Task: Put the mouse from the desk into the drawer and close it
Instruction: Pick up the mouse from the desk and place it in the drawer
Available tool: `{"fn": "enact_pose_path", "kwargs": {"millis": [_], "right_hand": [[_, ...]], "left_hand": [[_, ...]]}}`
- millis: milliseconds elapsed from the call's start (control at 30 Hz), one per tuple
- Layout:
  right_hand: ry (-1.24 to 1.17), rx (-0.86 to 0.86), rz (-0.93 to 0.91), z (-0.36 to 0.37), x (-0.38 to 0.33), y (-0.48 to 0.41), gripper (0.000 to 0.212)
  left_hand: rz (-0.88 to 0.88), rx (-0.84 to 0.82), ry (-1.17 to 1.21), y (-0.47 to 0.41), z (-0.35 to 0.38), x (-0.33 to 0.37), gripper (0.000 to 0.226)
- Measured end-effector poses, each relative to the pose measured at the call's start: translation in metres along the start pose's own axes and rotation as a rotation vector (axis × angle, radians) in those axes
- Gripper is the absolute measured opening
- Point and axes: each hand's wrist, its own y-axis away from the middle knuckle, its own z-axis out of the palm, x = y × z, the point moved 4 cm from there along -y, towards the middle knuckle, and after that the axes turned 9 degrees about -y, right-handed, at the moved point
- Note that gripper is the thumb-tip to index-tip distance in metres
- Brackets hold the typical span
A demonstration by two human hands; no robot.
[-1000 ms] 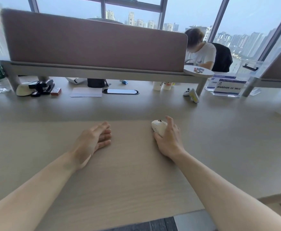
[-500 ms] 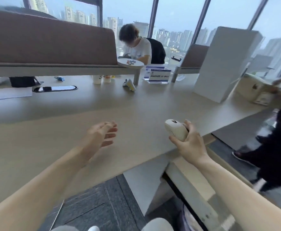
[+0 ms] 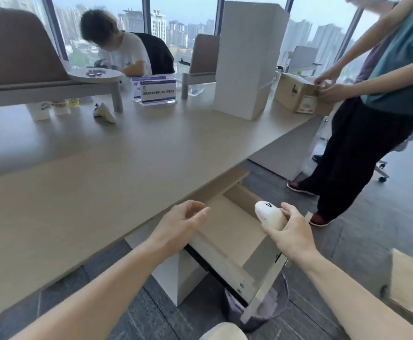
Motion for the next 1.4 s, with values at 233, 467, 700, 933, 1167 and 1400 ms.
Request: {"fn": "enact_pose_path", "kwargs": {"millis": [233, 467, 700, 933, 1167, 1400], "right_hand": [[0.052, -0.057, 0.033, 0.030, 0.035, -0.030, 0.094], [0.165, -0.186, 0.111, 0.068, 0.055, -0.057, 0.096], [0.374, -0.308, 0.125, 0.104, 0.061, -0.084, 0.069], [0.361, -0.349, 0.042, 0.131, 0.071, -0.102, 0.061], [0.364, -0.336, 0.035, 0.138, 0.088, -0.101, 0.068], [0.433, -0.369, 0.036, 0.137, 0.084, -0.096, 0.090]], "left_hand": [[-0.079, -0.005, -0.376, -0.043, 0.044, -0.017, 0.076], [-0.014, 0.196, -0.713, -0.061, 0.052, -0.032, 0.060], [0.026, 0.283, -0.798, -0.064, 0.057, -0.041, 0.053], [0.034, 0.340, -0.844, -0.067, 0.060, -0.043, 0.052], [0.039, 0.377, -0.852, -0.067, 0.061, -0.047, 0.048], [0.051, 0.392, -0.868, -0.067, 0.060, -0.048, 0.047]]}}
